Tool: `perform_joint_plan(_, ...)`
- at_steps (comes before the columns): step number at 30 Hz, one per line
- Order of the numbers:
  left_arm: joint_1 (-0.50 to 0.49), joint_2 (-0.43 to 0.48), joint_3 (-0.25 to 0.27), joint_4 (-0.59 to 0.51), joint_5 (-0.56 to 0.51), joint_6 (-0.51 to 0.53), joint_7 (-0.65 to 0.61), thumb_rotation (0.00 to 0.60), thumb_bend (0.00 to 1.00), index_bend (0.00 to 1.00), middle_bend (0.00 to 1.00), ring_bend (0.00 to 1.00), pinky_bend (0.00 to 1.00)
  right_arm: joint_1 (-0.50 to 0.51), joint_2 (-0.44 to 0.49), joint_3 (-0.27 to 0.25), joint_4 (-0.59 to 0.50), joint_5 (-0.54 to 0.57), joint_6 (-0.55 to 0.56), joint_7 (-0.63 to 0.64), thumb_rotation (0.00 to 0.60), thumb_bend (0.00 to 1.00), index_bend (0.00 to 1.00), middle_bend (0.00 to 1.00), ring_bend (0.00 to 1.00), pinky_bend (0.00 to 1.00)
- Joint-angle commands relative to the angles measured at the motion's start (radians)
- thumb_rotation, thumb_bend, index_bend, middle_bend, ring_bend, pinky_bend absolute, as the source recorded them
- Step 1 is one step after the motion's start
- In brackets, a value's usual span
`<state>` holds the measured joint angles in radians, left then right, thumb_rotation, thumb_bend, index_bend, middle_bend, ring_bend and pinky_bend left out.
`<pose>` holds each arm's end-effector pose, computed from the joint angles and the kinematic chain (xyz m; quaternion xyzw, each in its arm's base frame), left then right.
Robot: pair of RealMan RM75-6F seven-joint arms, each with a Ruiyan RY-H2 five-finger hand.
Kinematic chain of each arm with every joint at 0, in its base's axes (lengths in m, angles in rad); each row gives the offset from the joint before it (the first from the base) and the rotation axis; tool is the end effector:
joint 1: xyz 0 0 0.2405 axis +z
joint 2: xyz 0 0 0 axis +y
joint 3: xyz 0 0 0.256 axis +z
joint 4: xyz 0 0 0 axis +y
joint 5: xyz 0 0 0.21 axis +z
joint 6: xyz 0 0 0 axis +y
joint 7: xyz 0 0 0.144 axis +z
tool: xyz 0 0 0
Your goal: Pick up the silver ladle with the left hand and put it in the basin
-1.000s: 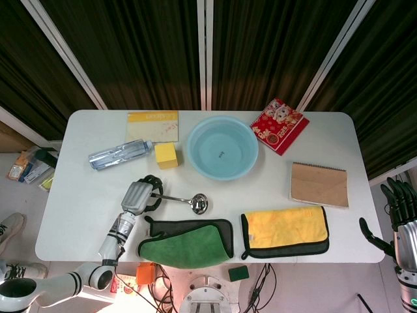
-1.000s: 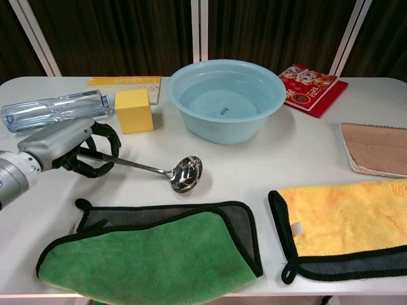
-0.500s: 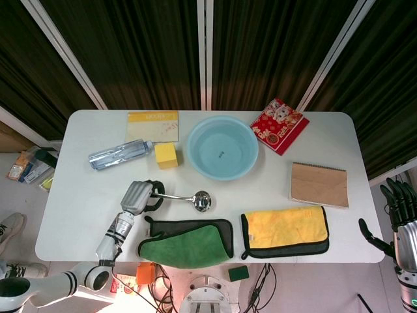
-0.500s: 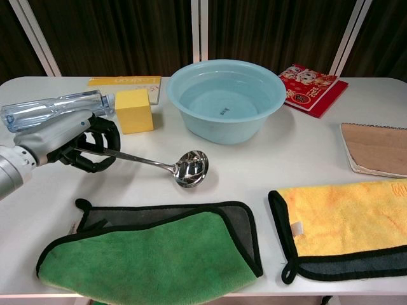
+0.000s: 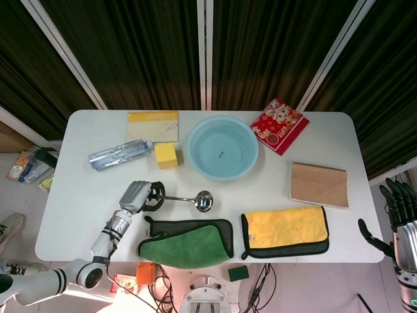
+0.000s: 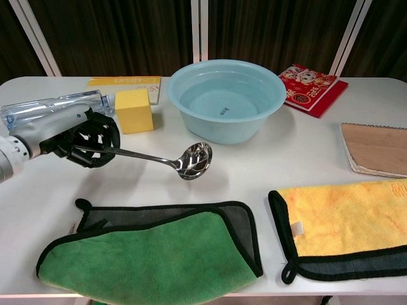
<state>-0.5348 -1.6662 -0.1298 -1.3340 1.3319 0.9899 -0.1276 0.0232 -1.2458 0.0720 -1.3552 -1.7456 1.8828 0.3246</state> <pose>-0.2028 0.2962 -0.0486 -0.6509 -0.5288 -0.4271 0.3379 -0.3008 -0.1536 0.1774 0.5447 -0.2876 0.5900 0.5221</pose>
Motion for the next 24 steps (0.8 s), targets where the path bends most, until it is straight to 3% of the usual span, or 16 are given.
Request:
perform_joint_plan(1,-0.007,0.043,-0.015,-0.053,-0.011,-0.005,0.005,0.6,0.42,0.74,0.65,0.66,0.9,-0.001,0.002,0.001,-0.001,0.0,0.002,0.0,0.6,0.32,0.0,0.0,0.0,0.0)
perform_joint_plan(8,-0.034,0.198,-0.074,-0.238,-0.066,-0.033,0.054,0.6,0.42,0.74,0.66,0.66,0.9,-0.003,0.007,0.003,-0.003,0.002,0.007,0.005,0.6,0.32,0.0,0.0,0.0,0.0)
perform_joint_plan(14,-0.107,0.326,-0.174,-0.367,-0.182,-0.067,0.194,0.6,0.42,0.74,0.65,0.66,0.9,0.0,0.002,0.004,0.001,0.003,0.005,0.014,0.6,0.32,0.0,0.0,0.0,0.0)
perform_joint_plan(20,-0.256,0.388,-0.25,-0.418,-0.419,-0.155,0.37,0.6,0.42,0.75,0.65,0.66,0.9,0.002,-0.002,0.008,0.007,0.008,0.005,0.024,0.6,0.32,0.0,0.0,0.0,0.0)
perform_joint_plan(24,-0.368,0.368,-0.246,-0.386,-0.57,-0.173,0.495,0.6,0.42,0.75,0.65,0.66,0.9,0.002,-0.002,0.011,0.009,0.014,0.005,0.031,0.6,0.32,0.0,0.0,0.0,0.0)
